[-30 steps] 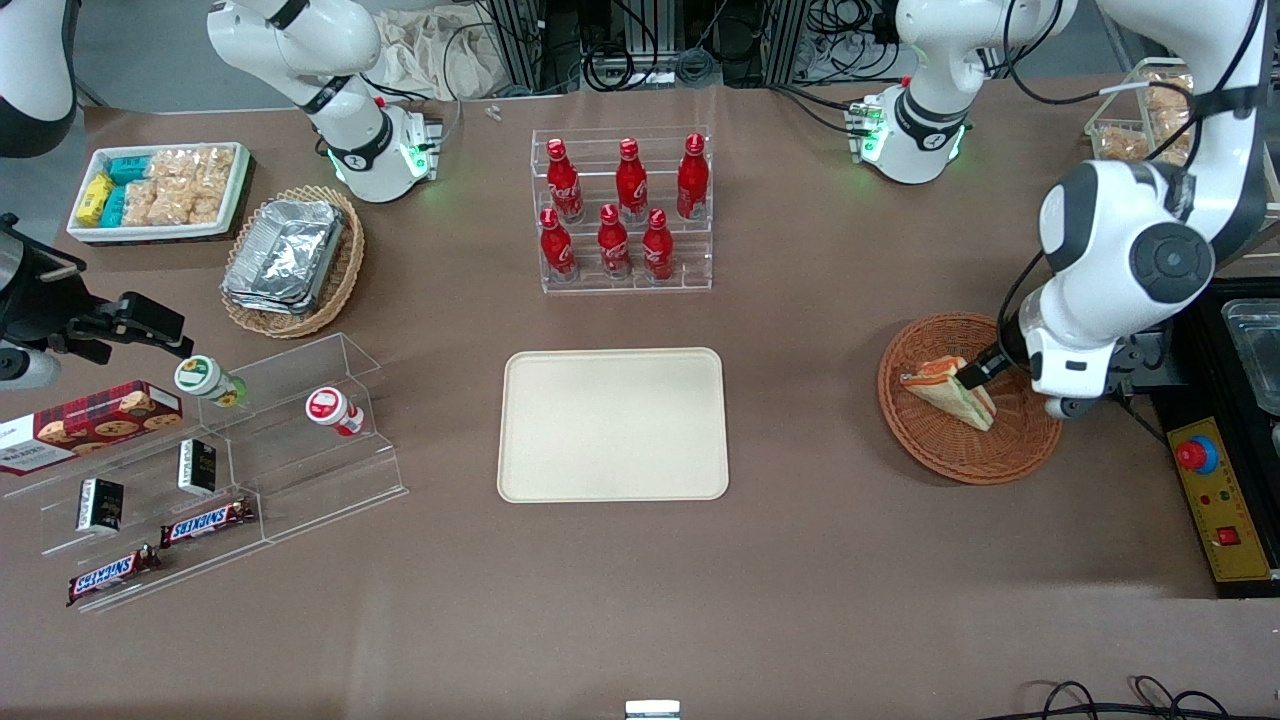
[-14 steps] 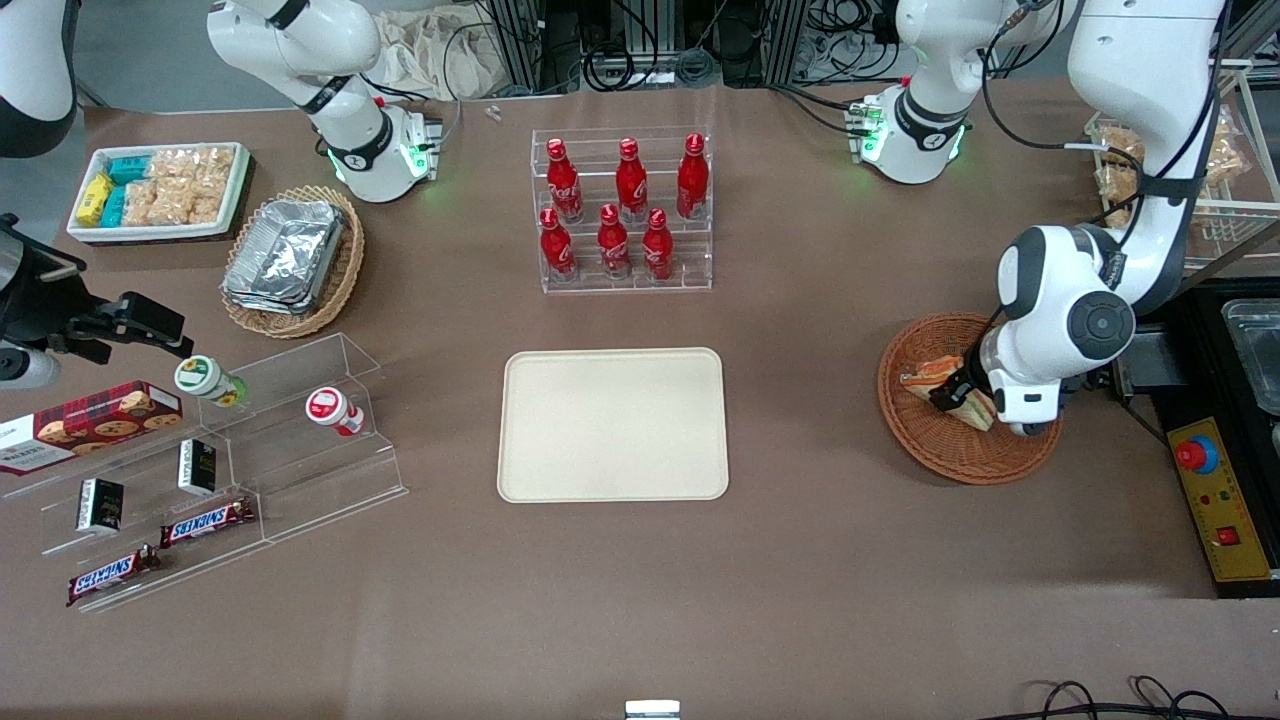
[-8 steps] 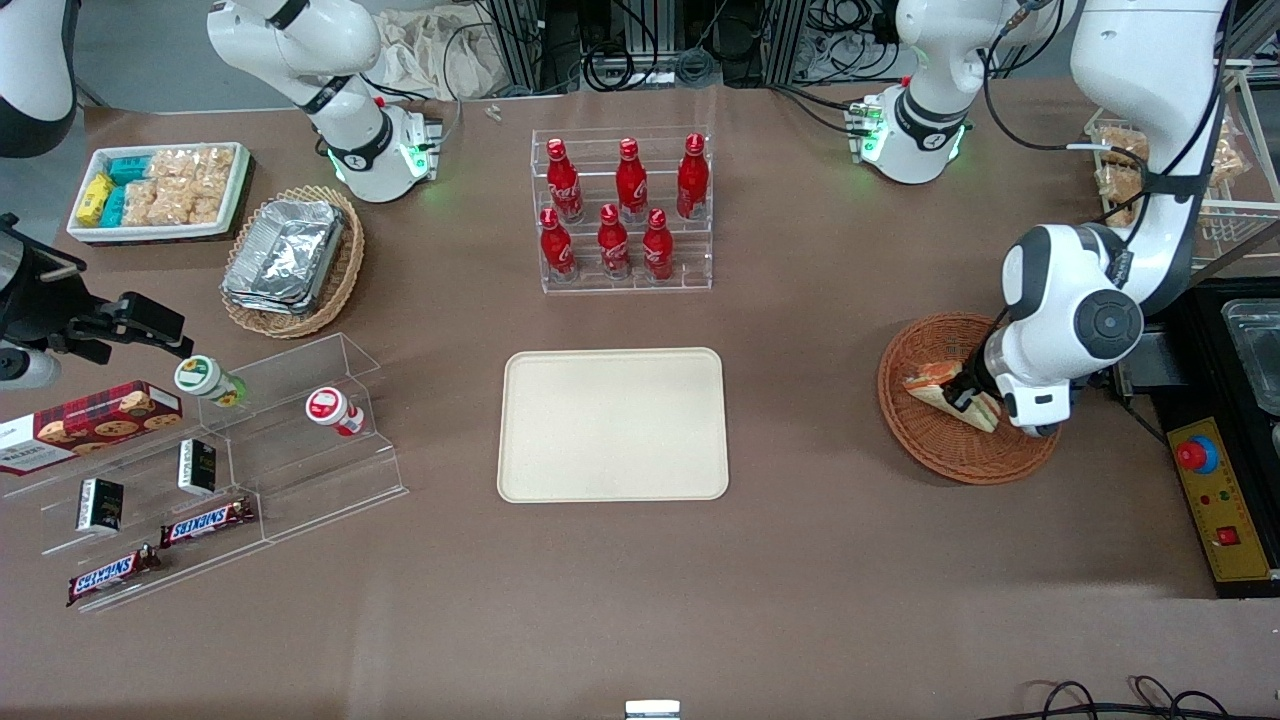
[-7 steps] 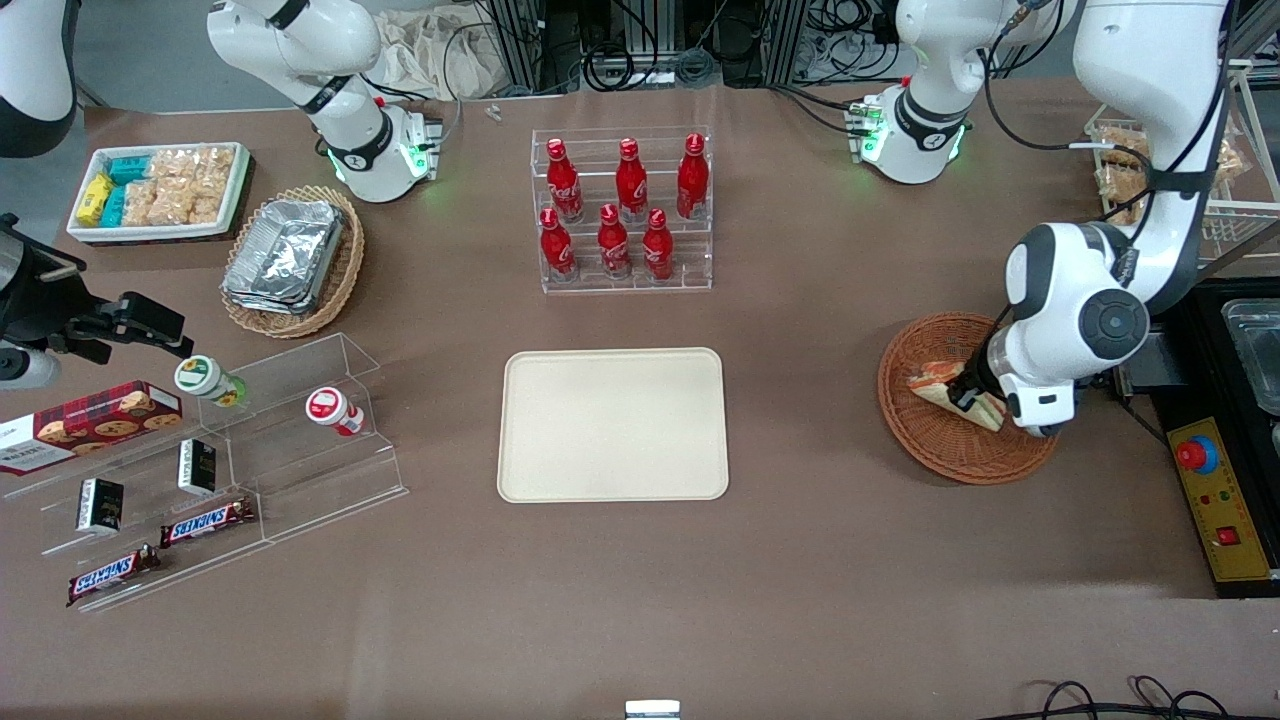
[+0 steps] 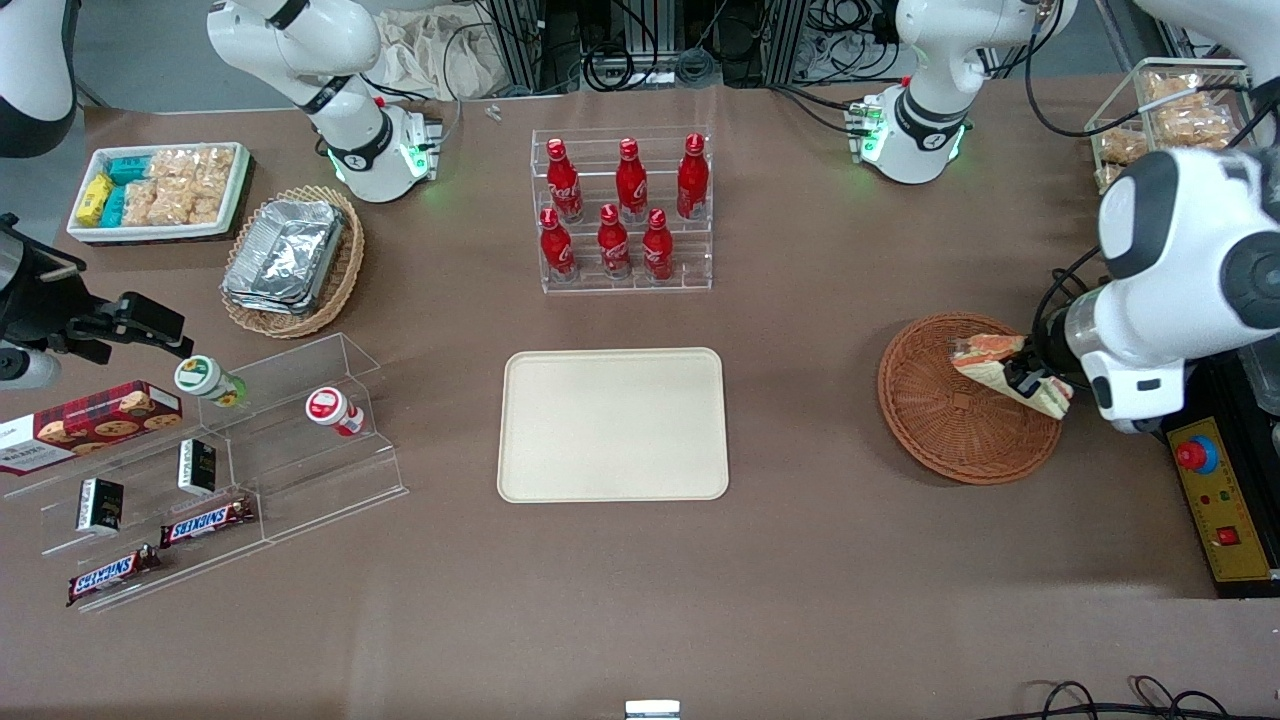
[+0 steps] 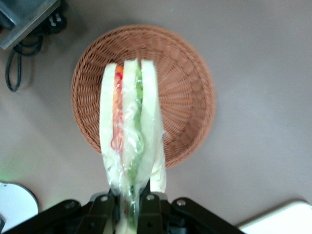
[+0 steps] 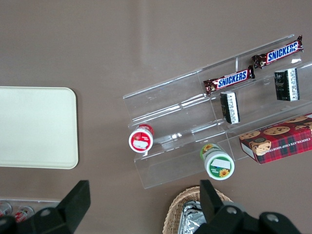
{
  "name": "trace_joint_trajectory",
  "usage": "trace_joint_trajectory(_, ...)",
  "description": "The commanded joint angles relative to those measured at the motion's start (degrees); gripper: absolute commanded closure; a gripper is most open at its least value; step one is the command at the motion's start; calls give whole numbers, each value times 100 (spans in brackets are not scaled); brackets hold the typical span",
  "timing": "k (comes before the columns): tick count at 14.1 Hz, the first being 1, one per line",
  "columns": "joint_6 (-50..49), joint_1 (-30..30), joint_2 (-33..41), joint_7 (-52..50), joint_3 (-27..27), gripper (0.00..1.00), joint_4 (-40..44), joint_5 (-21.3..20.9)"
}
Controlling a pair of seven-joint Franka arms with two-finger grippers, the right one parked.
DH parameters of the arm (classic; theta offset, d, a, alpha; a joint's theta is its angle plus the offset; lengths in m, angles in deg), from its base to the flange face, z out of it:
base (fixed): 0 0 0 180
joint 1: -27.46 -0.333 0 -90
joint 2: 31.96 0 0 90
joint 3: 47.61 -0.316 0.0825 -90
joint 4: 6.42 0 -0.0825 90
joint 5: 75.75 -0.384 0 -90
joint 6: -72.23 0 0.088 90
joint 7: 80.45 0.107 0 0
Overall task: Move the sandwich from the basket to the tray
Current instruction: 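Lift the sandwich out of the basket and carry it toward the tray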
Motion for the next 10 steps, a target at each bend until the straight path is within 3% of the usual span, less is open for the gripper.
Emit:
trace_joint_trajectory(1,-578,40,-204,124,177,99,818,71)
trace_joint_trajectory(5,-850,40,-247,800,317,97,1213,430)
trace_joint_trajectory(10,-852,40,-563,986,1274,96,1461,467)
